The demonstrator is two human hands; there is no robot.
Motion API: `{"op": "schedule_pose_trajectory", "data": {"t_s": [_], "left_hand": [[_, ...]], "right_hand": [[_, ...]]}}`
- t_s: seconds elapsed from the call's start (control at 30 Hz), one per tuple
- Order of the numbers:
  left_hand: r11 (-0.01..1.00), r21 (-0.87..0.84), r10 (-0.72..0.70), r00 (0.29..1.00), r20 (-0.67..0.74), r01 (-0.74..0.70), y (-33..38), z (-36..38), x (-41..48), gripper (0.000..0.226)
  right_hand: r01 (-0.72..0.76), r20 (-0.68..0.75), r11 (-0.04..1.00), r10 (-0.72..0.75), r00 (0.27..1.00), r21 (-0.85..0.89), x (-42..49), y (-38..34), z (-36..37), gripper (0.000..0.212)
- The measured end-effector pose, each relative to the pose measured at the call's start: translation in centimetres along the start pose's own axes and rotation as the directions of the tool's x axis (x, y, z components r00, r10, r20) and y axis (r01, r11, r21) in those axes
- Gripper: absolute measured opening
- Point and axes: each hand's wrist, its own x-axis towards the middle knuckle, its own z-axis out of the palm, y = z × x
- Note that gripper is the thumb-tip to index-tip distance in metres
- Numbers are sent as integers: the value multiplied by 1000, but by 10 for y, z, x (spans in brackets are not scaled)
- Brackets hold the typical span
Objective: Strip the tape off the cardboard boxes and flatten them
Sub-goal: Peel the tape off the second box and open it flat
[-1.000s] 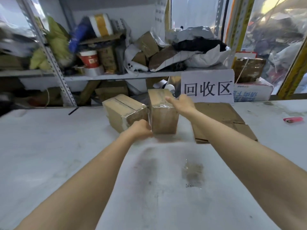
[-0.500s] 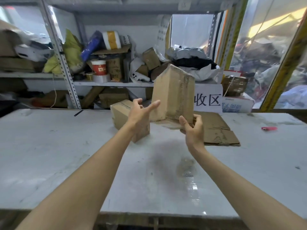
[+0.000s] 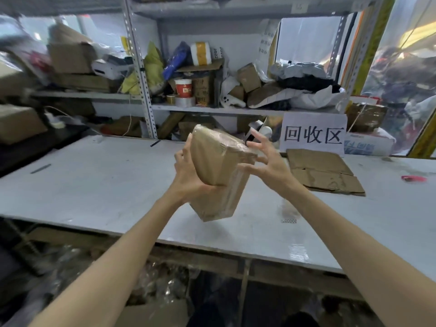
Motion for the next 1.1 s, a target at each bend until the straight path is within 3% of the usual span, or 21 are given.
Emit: {"op": "schedule_pose_trajectory", "data": {"t_s": [0.07,0.17,0.27,0.33,0.43,0.57,0.77,0.97,1.1], "left_hand": [[1000,6,-10,1000,-5,10,0,-1,-4,155],[1000,4,14,1000,-23,-14,5,-3,-4,158],[996,52,67,998,-14,-66,2,-4,-8,155],[994,63,89,996,-17,-87,-2,-2,-11,151],[989,78,128,992,14,-129,0,1,-11,147],[985,101,135,990,51,-140,1,1,-10,147],[984,100,142,989,44,-146,-4,-1,-14,147],[974,96,198,978,68,-204,-4,0,-15,144],[987,77,142,989,31,-144,0,4,-7,144]], "right_hand": [[95,19,984,-94,995,-151,-3,-3,11,74],[125,-73,960,-147,986,-249,-18,2,29,57],[137,-62,931,-167,984,-340,-28,9,32,61],[165,-13,956,-173,985,-242,-30,4,29,63],[162,70,985,-158,985,-54,-27,-10,29,51],[223,33,974,-222,975,-47,-27,-19,31,28],[226,75,974,-224,972,-20,-22,-27,31,10],[263,160,923,-226,961,-279,-24,-28,35,25],[263,78,878,-253,964,-400,-25,-24,31,22]]}}
